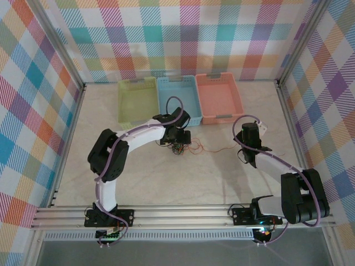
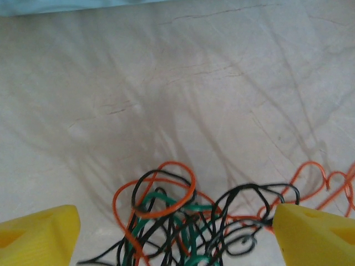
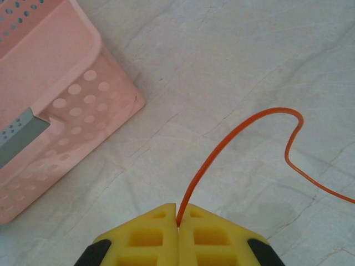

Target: Untangle the cables

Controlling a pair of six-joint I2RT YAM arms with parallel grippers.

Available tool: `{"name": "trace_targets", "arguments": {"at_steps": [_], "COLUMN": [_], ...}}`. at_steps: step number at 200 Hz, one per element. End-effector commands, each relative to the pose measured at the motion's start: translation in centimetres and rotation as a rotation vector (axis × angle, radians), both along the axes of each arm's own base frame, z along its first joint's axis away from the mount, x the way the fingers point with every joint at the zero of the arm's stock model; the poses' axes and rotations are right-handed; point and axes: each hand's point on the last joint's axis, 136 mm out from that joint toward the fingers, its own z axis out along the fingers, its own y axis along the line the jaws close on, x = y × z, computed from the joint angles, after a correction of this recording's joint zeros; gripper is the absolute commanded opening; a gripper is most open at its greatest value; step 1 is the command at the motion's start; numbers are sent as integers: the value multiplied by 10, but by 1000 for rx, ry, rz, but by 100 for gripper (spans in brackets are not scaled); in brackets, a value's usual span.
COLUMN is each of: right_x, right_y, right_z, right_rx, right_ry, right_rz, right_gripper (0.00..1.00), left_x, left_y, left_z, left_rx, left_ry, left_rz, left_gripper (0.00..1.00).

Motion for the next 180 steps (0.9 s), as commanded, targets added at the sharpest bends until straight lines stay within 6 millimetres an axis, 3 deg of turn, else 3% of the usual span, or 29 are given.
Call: {"name": "trace_targets", "arguments": {"at_steps": [1, 31, 78, 92, 136, 180], "right_x": [4, 5, 5, 6, 5, 1], "right_y": [1, 3, 2, 3, 2, -7], "right_z": [2, 2, 1, 2, 1, 3], "right_rx": [4, 11, 9, 10, 6, -18], "right_ry": [-20, -20, -19, -21, -19, -13], "right_rz": [12, 20, 19, 21, 14, -24], "right_gripper": [0, 0, 0, 0, 0, 0], "left_x": [-6, -4, -32, -36, -46, -59], "left_y": [5, 2, 4, 14, 54, 107], "left_z": [-9, -16, -36, -33, -23, -9], "left_rx": [84, 127, 101, 123, 169, 158], "left_ry": [67, 115, 235, 225, 191, 154], "left_rz": [19, -2, -55, -50, -4, 93], "left_gripper": [88, 84, 70, 65, 38, 29]}}
